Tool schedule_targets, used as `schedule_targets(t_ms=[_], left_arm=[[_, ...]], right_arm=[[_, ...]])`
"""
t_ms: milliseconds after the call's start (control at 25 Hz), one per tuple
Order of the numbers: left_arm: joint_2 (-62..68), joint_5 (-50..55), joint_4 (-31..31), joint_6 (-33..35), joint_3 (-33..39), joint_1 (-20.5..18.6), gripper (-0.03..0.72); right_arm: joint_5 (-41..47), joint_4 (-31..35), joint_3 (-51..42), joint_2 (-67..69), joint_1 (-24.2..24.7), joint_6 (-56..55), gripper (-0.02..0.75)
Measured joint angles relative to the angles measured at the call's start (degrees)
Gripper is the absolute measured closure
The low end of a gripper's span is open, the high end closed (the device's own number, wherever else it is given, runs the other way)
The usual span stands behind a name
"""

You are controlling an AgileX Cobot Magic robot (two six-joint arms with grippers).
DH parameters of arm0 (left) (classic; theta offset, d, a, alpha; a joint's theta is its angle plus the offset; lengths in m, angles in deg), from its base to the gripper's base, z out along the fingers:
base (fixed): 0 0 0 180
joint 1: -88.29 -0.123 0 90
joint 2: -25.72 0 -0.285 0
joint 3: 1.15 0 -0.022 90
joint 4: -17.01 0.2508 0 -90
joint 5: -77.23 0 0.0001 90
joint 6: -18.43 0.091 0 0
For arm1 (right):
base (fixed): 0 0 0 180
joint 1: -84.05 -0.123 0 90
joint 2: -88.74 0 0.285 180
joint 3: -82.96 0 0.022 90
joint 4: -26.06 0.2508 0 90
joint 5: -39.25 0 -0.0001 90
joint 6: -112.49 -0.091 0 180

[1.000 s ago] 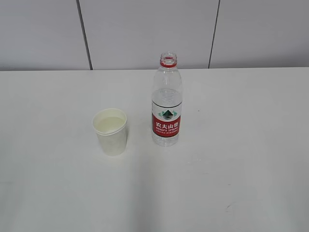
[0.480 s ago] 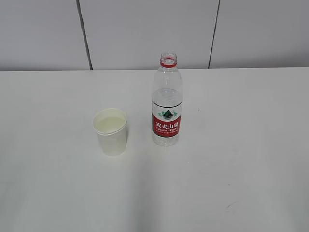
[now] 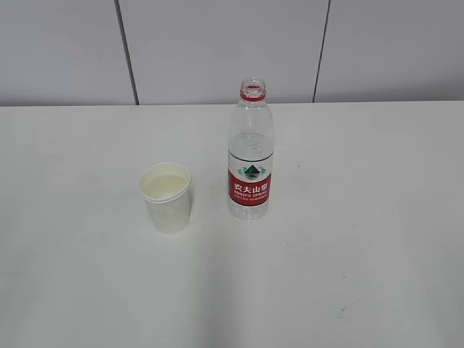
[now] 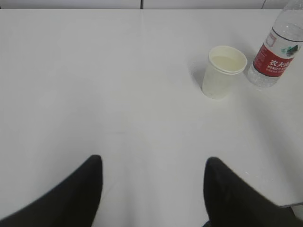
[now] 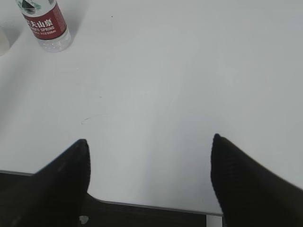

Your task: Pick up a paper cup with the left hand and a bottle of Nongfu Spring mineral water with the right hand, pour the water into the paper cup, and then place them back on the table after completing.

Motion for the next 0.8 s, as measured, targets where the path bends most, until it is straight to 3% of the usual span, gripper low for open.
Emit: schedule_targets(t_ms=[800], left_arm=[[0.0, 0.0, 0.0, 0.0, 0.0, 0.0, 0.264]], right_arm=[[0.0, 0.0, 0.0, 0.0, 0.0, -0.1, 0.150]])
